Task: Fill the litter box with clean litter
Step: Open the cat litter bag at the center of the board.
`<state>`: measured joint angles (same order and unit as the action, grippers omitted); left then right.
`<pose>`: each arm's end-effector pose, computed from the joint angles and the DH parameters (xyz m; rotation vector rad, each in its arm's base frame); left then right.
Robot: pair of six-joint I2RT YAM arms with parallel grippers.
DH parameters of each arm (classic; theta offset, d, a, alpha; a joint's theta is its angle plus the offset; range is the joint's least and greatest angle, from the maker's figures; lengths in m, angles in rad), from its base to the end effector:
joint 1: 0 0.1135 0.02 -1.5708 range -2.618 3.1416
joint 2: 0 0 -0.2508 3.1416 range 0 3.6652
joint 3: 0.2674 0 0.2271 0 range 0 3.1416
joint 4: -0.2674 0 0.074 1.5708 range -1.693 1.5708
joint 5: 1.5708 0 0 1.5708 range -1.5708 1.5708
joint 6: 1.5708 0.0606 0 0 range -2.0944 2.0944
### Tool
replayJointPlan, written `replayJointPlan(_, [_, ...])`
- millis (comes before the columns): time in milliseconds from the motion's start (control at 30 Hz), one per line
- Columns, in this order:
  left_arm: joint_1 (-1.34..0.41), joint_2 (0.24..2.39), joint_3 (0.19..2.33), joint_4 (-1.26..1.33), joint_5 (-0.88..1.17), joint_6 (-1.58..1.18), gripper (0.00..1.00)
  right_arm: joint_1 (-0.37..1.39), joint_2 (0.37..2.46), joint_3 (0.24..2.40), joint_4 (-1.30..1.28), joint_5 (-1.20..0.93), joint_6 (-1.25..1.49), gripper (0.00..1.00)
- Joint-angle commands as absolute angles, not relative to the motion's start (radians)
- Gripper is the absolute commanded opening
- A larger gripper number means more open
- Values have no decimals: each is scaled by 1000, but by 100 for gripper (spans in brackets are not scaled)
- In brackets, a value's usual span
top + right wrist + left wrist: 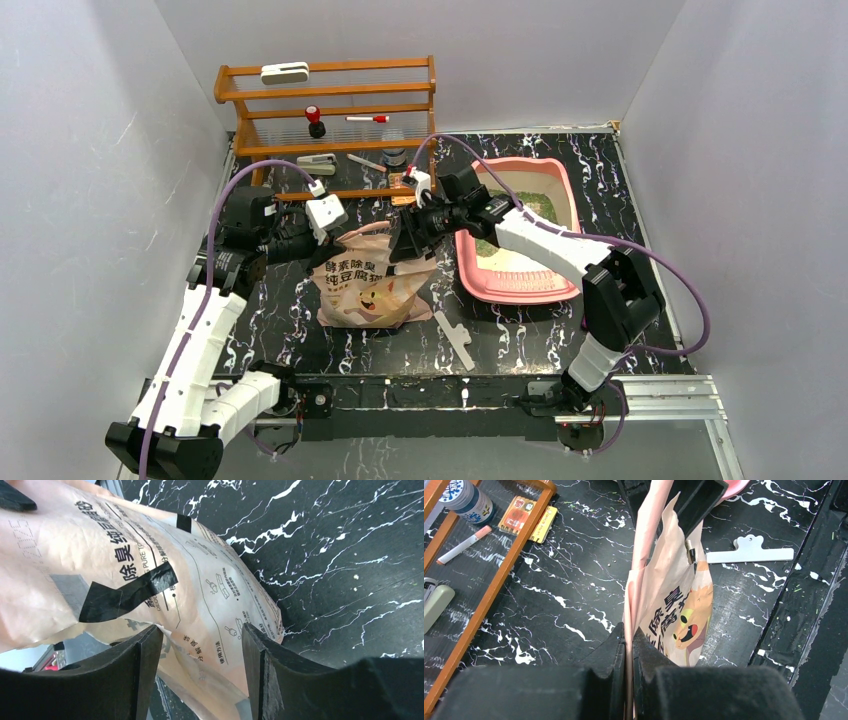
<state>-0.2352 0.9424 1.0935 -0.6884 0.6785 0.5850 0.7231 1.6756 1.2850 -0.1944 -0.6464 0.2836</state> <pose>0.1702 -0.0799 0.3467 1.1506 1.6533 -0.4910 0.2560 0.2746 0.2674 -0.8914 2.1217 1.2514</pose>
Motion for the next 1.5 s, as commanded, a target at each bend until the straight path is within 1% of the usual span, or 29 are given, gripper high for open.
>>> replayJointPlan(0, [-238, 900, 1118, -609, 721, 575, 0, 731, 1657, 1312, -204, -685, 242, 69])
replayJointPlan(100, [-238, 904, 1122, -609, 721, 568, 0, 731, 1630, 1280, -159, -708, 248, 70])
replayJointPlan(233, [-238, 907, 1125, -601, 724, 568, 0, 732, 1641, 1270, -157, -700, 242, 68])
replayJointPlan(333, [-238, 904, 1127, -601, 726, 563, 0, 733, 1662, 1253, -172, -619, 254, 64])
replayJointPlan(367, [-238, 900, 1127, -601, 728, 563, 0, 733, 1666, 1253, -182, -592, 253, 61])
replayJointPlan(400, [-238, 897, 1126, -601, 729, 562, 0, 732, 1669, 1257, -197, -568, 243, 57])
replayJointPlan(500, [-238, 891, 1117, -604, 729, 555, 0, 733, 1659, 1299, -242, -483, 224, 36])
replayJointPlan(567, [-238, 890, 1114, -610, 731, 555, 0, 733, 1637, 1329, -242, -431, 227, 21])
replayJointPlan(600, [-238, 889, 1112, -610, 731, 557, 0, 734, 1624, 1344, -235, -402, 236, 11])
replayJointPlan(633, [-238, 888, 1111, -610, 725, 561, 0, 733, 1610, 1356, -222, -377, 246, 5])
replayJointPlan(700, [-238, 891, 1115, -610, 703, 569, 0, 740, 1573, 1362, -181, -312, 251, 1])
replayJointPlan(800, [-238, 894, 1129, -594, 667, 574, 0, 752, 1494, 1300, -60, -199, 250, 0])
replayJointPlan(900, [-238, 883, 1121, -533, 626, 562, 0, 760, 1411, 1170, 88, -98, 273, 0])
replayJointPlan(967, [-238, 883, 1120, -505, 611, 558, 0, 766, 1370, 1077, 189, -85, 273, 0])
replayJointPlan(1000, [-238, 885, 1121, -497, 612, 553, 0, 765, 1367, 1071, 202, -94, 262, 0])
replayJointPlan(1067, [-238, 893, 1118, -495, 631, 551, 0, 757, 1406, 1122, 101, -138, 227, 0])
replayJointPlan(1100, [-237, 897, 1111, -493, 637, 549, 0, 751, 1424, 1163, 42, -169, 213, 6])
replayJointPlan(1167, [-238, 898, 1097, -494, 650, 541, 0, 743, 1427, 1214, -57, -204, 188, 32])
replayJointPlan(1200, [-238, 892, 1091, -495, 651, 536, 0, 738, 1406, 1218, -80, -197, 175, 42])
replayJointPlan(1267, [-237, 869, 1075, -493, 657, 535, 0, 713, 1334, 1172, -52, -204, 149, 62])
replayJointPlan(1300, [-238, 862, 1070, -492, 658, 535, 0, 699, 1293, 1120, -17, -210, 133, 70])
replayJointPlan(1333, [-238, 858, 1068, -492, 664, 534, 0, 690, 1247, 1097, 31, -219, 116, 76])
replayJointPlan(1367, [-238, 856, 1066, -493, 672, 532, 0, 678, 1208, 1063, 68, -260, 84, 80])
replayJointPlan(1467, [-238, 853, 1065, -492, 688, 531, 0, 671, 1155, 1014, 93, -458, -41, 82])
